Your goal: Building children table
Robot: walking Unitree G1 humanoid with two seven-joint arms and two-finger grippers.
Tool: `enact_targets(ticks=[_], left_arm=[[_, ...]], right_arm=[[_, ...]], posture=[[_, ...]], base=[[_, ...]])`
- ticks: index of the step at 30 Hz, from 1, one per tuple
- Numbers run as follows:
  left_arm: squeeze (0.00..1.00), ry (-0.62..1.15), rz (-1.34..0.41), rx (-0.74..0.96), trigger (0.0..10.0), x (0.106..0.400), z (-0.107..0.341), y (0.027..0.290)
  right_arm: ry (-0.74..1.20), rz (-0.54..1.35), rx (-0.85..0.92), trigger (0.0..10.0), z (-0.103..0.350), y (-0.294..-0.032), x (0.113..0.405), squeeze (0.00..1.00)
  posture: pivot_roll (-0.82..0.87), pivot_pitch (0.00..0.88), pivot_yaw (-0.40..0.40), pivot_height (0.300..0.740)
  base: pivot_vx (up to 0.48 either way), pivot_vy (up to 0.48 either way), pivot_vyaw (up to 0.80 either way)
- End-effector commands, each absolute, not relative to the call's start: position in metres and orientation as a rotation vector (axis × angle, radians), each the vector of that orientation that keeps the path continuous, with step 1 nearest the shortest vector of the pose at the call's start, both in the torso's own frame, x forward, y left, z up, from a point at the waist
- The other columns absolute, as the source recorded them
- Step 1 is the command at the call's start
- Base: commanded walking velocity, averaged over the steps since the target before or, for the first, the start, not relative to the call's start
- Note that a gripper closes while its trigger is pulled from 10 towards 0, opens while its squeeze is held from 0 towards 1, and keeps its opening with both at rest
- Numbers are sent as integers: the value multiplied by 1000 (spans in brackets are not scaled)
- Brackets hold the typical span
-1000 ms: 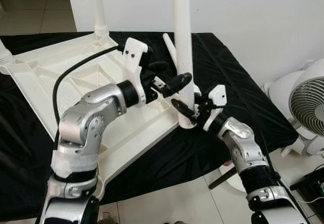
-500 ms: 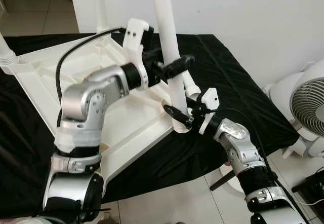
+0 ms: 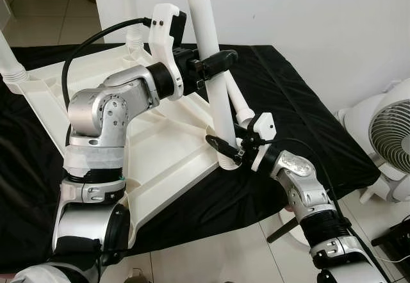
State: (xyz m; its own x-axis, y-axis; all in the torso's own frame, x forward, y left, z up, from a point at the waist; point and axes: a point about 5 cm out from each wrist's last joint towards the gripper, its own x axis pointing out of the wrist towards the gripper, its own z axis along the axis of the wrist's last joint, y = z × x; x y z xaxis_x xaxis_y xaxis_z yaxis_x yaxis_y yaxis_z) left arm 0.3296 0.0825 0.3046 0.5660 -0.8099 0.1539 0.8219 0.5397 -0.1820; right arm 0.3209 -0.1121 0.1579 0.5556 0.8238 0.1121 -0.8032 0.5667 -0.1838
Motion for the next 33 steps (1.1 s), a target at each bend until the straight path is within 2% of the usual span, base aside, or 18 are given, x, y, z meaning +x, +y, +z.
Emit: enact_targets(ticks=[1, 7, 8, 9, 10, 11, 13, 20, 21, 24, 25, 33], left_arm=[[0, -62, -1003, -237, 0, 328, 311, 76], [0, -80, -993, -219, 0, 328, 318, 76], [0, -100, -968, -194, 10000, 328, 325, 76], [0, -100, -968, -194, 10000, 328, 325, 76], [0, -114, -936, -194, 10000, 330, 329, 77], [0, -131, -882, -194, 10000, 332, 335, 79], [0, -137, -864, -192, 10000, 333, 337, 80], [0, -152, -754, -177, 10000, 336, 343, 80], [0, -171, -711, -144, 10000, 335, 344, 78], [0, -185, -684, -122, 10000, 335, 345, 76], [0, -207, -655, -101, 10000, 334, 346, 74], [0, -280, -499, -44, 10000, 331, 344, 51]], right_arm=[[-189, 963, -126, 10000, 156, -112, 320, 0], [-188, 933, -134, 10000, 158, -111, 324, 0], [-188, 907, -120, 10000, 161, -108, 328, 0], [-188, 907, -120, 10000, 161, -108, 328, 0], [-197, 873, -113, 10000, 166, -107, 331, 655], [-219, 824, -101, 10000, 173, -106, 336, 1000], [-229, 809, -98, 10000, 175, -106, 337, 1000], [-228, 576, -168, 10000, 185, -109, 355, 1000], [-227, 541, -171, 10000, 188, -106, 358, 525], [-227, 521, -173, 10000, 189, -104, 359, 525], [-222, 500, -175, 10000, 190, -102, 360, 0], [-205, 309, -194, 10000, 197, -85, 370, 0]], posture=[[114, 0, -64, 740], [118, 0, -67, 740], [119, 0, -70, 740], [119, 0, -70, 740], [118, 0, -70, 740], [116, 0, -71, 740], [117, 0, -71, 740], [115, 0, -84, 740], [113, 0, -88, 740], [113, 0, -89, 740], [114, 0, -92, 740], [112, 25, -106, 740]], base=[[0, 0, 0], [0, 0, 0], [0, 0, 0], [0, 0, 0], [0, 0, 0], [0, 0, 0], [0, 0, 0], [0, 0, 0], [0, 0, 0], [0, 0, 0], [0, 0, 0], [0, 0, 0]])
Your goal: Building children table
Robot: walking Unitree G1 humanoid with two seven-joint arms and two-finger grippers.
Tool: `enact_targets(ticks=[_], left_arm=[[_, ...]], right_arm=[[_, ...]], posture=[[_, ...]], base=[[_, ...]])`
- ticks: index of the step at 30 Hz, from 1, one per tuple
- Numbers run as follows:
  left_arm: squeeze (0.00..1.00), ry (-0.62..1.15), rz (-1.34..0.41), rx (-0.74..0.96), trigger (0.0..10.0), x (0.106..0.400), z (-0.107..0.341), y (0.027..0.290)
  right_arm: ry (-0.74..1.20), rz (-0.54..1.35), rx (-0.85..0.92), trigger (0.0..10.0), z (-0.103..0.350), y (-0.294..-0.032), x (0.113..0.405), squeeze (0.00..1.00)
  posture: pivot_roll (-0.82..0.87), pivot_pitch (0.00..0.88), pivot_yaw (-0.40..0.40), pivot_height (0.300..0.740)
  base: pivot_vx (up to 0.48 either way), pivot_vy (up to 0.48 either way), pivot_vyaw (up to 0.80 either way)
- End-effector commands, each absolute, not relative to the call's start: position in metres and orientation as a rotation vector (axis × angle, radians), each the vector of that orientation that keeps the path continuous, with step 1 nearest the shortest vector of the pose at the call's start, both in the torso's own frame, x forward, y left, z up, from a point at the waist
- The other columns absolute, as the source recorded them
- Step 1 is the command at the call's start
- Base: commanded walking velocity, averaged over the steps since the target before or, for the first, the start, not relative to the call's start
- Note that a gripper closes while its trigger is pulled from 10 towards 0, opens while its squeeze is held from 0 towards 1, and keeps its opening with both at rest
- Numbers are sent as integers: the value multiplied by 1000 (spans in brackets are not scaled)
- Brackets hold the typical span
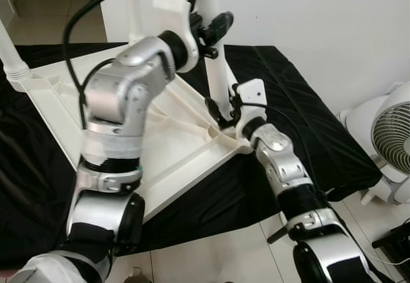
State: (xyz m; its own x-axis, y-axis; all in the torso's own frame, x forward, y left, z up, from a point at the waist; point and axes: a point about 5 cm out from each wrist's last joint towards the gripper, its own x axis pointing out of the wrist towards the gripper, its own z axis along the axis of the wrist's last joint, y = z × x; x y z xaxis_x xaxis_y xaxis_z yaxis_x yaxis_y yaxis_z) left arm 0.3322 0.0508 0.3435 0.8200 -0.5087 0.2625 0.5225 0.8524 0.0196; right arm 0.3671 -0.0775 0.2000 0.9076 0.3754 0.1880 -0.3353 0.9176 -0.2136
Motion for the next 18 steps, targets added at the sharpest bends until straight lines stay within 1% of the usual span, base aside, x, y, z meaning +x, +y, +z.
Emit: enact_targets(ticks=[1, 13, 18], left_arm=[[0, -278, -494, -50, 10000, 330, 344, 47], [0, -308, -496, -53, 10000, 325, 350, 36], [0, -321, -491, -60, 10000, 324, 351, 30]], right_arm=[[-207, 287, -212, 10000, 197, -82, 372, 0], [-250, 195, -250, 10000, 198, -70, 375, 0], [-288, 164, -292, 10000, 201, -64, 375, 0]], posture=[[117, 30, -110, 740], [133, 39, -109, 740], [138, 36, -107, 740]], base=[[0, 0, 0], [0, 0, 0], [0, 0, 0]])
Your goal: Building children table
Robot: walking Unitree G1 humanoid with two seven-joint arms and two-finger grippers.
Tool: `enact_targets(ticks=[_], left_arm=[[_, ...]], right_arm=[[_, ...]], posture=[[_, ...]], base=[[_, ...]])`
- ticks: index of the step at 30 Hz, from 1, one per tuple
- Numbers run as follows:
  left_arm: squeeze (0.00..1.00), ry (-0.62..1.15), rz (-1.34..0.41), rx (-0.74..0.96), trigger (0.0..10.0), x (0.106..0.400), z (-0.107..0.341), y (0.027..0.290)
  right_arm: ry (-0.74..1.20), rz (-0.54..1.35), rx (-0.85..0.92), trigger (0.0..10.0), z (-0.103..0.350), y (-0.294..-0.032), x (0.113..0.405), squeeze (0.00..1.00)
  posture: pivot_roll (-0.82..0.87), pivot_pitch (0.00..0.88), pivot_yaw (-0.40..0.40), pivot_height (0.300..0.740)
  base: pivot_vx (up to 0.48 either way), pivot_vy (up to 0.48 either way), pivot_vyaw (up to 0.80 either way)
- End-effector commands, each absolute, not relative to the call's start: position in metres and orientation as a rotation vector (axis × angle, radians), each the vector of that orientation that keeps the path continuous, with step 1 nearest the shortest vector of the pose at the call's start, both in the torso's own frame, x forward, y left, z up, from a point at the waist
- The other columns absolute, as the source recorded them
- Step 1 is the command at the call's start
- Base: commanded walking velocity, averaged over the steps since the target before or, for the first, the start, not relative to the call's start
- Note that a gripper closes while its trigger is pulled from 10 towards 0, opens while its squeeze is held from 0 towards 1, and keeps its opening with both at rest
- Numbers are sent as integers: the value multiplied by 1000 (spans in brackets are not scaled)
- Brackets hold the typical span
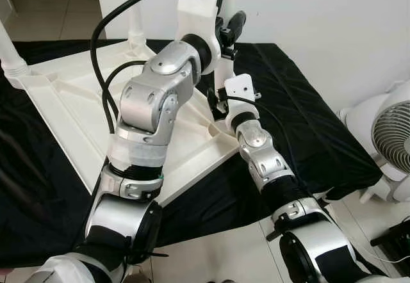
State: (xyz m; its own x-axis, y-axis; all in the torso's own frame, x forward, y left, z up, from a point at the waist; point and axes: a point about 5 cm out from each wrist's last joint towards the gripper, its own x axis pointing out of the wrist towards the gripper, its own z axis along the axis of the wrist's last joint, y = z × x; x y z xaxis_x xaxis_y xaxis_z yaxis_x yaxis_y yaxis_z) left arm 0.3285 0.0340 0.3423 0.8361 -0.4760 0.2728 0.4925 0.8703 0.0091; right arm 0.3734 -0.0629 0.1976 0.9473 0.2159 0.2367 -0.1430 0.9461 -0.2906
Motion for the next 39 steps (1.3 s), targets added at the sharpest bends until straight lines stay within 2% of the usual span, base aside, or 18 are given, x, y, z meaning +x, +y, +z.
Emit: enact_targets(ticks=[1, 4, 5, 6, 9, 12, 13, 16, 17, 24, 25, 27, 28, 35, 36, 37, 38, 39], left_arm=[[0, -321, -493, -58, 10000, 323, 351, 30], [0, -320, -496, -61, 10000, 323, 351, 29], [0, -322, -499, -63, 10000, 322, 352, 28], [0, -323, -501, -64, 10000, 322, 352, 27], [0, -325, -504, -65, 10000, 321, 353, 26], [0, -325, -505, -67, 10000, 321, 353, 25], [0, -325, -504, -68, 10000, 321, 353, 25], [0, -324, -503, -68, 10000, 320, 352, 24], [0, -324, -504, -68, 10000, 320, 351, 23], [0, -332, -528, -74, 10000, 319, 351, 20], [0, -328, -552, -96, 10000, 318, 350, 19], [0, -325, -568, -111, 10000, 318, 349, 18], [1000, -318, -589, -119, 10000, 317, 348, 17], [1000, -337, -639, -161, 10000, 312, 349, 13], [212, -346, -646, -188, 10000, 311, 351, 13], [212, -346, -646, -188, 10000, 311, 351, 13], [0, -359, -647, -213, 10000, 309, 353, 13], [0, -359, -647, -213, 10000, 309, 353, 13]], right_arm=[[-290, 162, -284, 10000, 202, -63, 375, 0], [-300, 159, -296, 9882, 203, -62, 375, 0], [-308, 156, -300, 5294, 203, -61, 375, 0], [-315, 157, -304, 4235, 204, -60, 375, 0], [-320, 150, -300, 2902, 204, -60, 375, 0], [-321, 146, -296, 2863, 205, -60, 376, 0], [-322, 140, -294, 1882, 205, -60, 376, 0], [-324, 133, -290, 1961, 205, -61, 377, 0], [-321, 124, -290, 0, 205, -61, 377, 0], [-316, 107, -283, 0, 204, -62, 379, 0], [-313, 116, -271, 10000, 204, -61, 379, 0], [-311, 122, -263, 10000, 204, -61, 379, 0], [-317, 128, -248, 10000, 205, -60, 379, 0], [-329, 148, -212, 10000, 208, -59, 377, 0], [-324, 150, -201, 10000, 208, -60, 378, 0], [-324, 150, -201, 10000, 208, -60, 378, 0], [-322, 151, -200, 10000, 208, -60, 378, 0], [-322, 151, -200, 10000, 208, -60, 378, 0]], posture=[[138, 36, -107, 740], [139, 36, -107, 740], [139, 36, -107, 740], [139, 36, -107, 740], [139, 37, -108, 740], [139, 38, -108, 740], [139, 39, -107, 740], [140, 39, -109, 740], [141, 39, -109, 740], [144, 39, -109, 740], [144, 39, -110, 740], [144, 39, -110, 740], [142, 39, -109, 740], [135, 39, -108, 740], [135, 38, -108, 740], [135, 38, -108, 740], [134, 38, -107, 740], [134, 38, -107, 740]], base=[[0, 0, 0], [0, 0, 0], [0, 0, 0], [0, 0, 0], [0, 0, 0], [0, 0, 0], [0, 0, 0], [0, 0, 0], [0, 0, 0], [0, 0, 0], [0, 0, 0], [0, 0, 0], [0, 0, 0], [0, 0, 0], [0, 0, 0], [0, 0, 0], [0, 0, 0], [0, 0, 0]])
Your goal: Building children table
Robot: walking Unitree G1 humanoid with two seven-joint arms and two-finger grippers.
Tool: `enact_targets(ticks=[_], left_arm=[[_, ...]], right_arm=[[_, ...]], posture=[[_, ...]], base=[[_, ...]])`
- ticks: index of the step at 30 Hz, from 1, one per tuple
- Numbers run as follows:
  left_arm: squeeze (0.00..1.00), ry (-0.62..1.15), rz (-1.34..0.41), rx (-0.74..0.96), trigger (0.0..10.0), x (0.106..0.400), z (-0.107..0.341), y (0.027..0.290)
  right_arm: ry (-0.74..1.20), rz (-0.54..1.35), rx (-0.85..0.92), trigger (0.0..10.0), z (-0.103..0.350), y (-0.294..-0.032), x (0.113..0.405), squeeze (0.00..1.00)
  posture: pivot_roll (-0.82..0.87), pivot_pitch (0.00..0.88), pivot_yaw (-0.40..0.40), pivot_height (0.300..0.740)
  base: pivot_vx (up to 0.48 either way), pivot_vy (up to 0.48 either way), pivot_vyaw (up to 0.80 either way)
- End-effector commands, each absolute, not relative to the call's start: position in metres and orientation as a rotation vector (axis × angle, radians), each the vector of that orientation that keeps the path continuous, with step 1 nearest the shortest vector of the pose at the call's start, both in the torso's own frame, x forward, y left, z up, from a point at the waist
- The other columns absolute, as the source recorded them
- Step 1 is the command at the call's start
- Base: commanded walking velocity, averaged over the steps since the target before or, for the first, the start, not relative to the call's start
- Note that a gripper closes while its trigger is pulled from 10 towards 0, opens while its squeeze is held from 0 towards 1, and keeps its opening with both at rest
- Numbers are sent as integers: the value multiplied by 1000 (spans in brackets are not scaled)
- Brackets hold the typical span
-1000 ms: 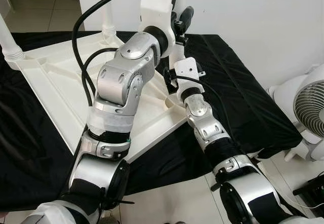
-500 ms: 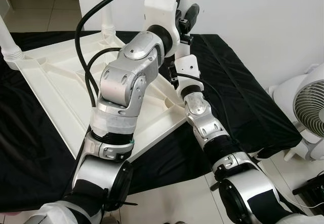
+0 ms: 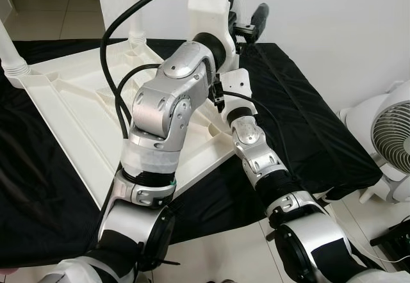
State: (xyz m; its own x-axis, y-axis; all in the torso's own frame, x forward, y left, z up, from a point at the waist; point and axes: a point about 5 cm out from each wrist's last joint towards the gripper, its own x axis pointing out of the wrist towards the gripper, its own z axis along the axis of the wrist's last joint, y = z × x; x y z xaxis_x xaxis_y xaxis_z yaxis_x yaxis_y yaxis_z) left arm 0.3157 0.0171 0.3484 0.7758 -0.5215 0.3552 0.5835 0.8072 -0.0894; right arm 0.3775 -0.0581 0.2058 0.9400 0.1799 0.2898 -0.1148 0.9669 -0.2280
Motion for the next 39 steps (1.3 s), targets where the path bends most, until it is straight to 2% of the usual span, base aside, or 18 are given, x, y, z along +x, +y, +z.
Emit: enact_targets(ticks=[1, 7, 11, 17, 27, 32, 34, 39], left_arm=[[0, -375, -652, -243, 10000, 308, 357, 15], [0, -404, -651, -273, 10000, 307, 362, 22], [0, -393, -579, -219, 10000, 312, 353, 36], [0, -401, -587, -212, 10000, 310, 347, 40], [0, -336, -544, -97, 10000, 310, 304, 54], [0, -321, -526, -67, 10000, 311, 290, 61], [0, -277, -483, -2, 10000, 315, 267, 72], [0, -252, -469, 77, 10000, 314, 253, 79]], right_arm=[[-314, 148, -189, 10000, 207, -62, 378, 0], [-290, 131, -129, 10000, 207, -67, 381, 0], [-268, 122, -71, 10000, 206, -73, 383, 0], [-257, 103, -46, 10000, 205, -82, 384, 0], [-252, 70, 2, 10000, 205, -111, 384, 0], [-248, 73, -6, 10000, 204, -119, 384, 0], [-241, 70, -40, 10000, 200, -128, 382, 0], [-253, 75, -74, 10000, 198, -133, 379, 0]], posture=[[135, 35, -108, 740], [136, 31, -108, 740], [136, 25, -105, 740], [136, 22, -108, 740], [126, 17, -109, 740], [122, 21, -110, 740], [115, 33, -110, 740], [112, 36, -108, 740]], base=[[0, 0, 0], [0, 0, 0], [0, 0, 0], [0, 0, 0], [0, 0, 0], [0, 0, 0], [0, 0, 0], [0, 0, 0]])
